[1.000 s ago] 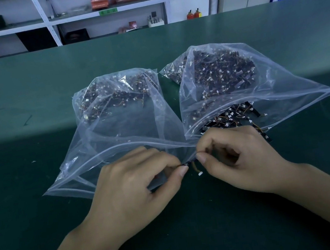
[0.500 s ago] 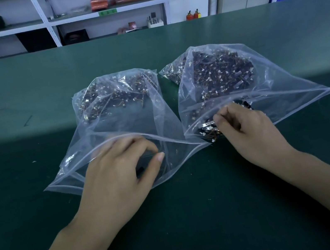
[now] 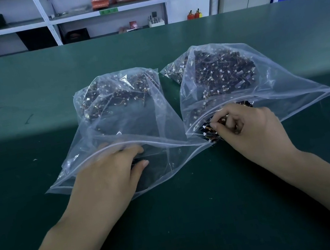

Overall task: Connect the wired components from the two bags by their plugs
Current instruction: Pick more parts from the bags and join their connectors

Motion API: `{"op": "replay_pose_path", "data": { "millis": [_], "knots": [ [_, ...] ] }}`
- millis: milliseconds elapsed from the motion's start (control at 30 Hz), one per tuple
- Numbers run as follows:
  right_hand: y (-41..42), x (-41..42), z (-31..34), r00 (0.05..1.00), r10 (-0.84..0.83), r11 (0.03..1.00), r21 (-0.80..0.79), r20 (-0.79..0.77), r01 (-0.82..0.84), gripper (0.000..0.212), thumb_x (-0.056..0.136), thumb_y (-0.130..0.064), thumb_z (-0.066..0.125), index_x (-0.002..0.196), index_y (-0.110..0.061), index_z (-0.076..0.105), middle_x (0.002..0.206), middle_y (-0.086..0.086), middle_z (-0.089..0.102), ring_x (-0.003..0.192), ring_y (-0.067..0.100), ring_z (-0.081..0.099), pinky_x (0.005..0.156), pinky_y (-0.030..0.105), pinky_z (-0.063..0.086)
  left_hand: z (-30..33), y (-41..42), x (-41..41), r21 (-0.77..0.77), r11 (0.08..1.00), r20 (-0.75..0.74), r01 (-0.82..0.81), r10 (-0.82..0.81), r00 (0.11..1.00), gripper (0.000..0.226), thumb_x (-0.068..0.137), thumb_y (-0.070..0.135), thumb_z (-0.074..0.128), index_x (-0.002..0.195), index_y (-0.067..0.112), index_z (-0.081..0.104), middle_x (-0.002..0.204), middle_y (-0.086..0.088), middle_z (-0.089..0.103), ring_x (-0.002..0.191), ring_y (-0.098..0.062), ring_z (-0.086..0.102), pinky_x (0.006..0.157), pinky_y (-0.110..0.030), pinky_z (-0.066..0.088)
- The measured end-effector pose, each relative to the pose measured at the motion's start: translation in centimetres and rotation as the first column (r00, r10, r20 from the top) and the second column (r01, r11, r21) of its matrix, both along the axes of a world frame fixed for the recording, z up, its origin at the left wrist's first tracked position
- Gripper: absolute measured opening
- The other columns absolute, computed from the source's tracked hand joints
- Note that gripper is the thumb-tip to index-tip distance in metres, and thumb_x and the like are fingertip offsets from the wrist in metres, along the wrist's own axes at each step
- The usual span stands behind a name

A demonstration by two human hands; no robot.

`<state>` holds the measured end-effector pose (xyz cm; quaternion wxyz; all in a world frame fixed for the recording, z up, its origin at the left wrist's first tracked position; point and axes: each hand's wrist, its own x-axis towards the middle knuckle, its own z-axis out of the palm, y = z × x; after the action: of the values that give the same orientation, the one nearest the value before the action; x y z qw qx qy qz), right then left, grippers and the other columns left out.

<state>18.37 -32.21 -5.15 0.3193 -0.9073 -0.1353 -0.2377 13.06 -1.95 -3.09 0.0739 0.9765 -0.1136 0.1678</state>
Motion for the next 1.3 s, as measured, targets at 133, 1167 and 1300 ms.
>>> {"op": "replay_pose_path", "data": {
  "millis": [133, 1167, 1300],
  "knots": [
    [0.4, -0.4, 0.2, 0.999, 0.049, 0.999, 0.023, 0.003, -0.049, 0.014, 0.092, -0.019, 0.078, 0.090, -0.031, 0.072, 0.057, -0.007, 0.050, 0.054, 0.017, 0.048, 0.058, 0.029, 0.042, -0.4, -0.1, 0.4, -0.127, 0.985, 0.008, 0.117, -0.117, 0.993, 0.018, 0.088, 0.021, 0.084, 0.100, 0.032, 0.077, 0.095, 0.020, 0.072, 0.087, -0.009, 0.069, 0.071, -0.031, 0.055],
    [1.9, -2.1, 0.8, 0.943, 0.244, 0.960, 0.085, 0.225, -0.268, 0.006, 0.095, -0.011, 0.078, 0.096, -0.016, 0.076, 0.055, -0.009, 0.038, 0.049, 0.008, 0.036, 0.060, 0.016, 0.035, 1.2, -1.3, -0.8, -0.140, 0.987, 0.028, 0.077, -0.074, 0.997, 0.010, 0.087, 0.044, 0.078, 0.080, 0.039, 0.072, 0.074, 0.021, 0.060, 0.068, -0.001, 0.058, 0.055, -0.019, 0.042],
    [2.0, -2.2, 0.8, 0.936, 0.259, 0.953, 0.097, 0.237, -0.288, 0.004, 0.095, -0.011, 0.076, 0.097, -0.015, 0.077, 0.054, -0.009, 0.037, 0.048, 0.009, 0.037, 0.059, 0.016, 0.036, 1.4, -1.3, -0.8, -0.165, 0.974, 0.143, 0.153, -0.130, 0.981, 0.010, 0.089, 0.040, 0.080, 0.082, 0.037, 0.074, 0.079, 0.020, 0.061, 0.069, -0.001, 0.057, 0.054, -0.029, 0.051]
  ]
}}
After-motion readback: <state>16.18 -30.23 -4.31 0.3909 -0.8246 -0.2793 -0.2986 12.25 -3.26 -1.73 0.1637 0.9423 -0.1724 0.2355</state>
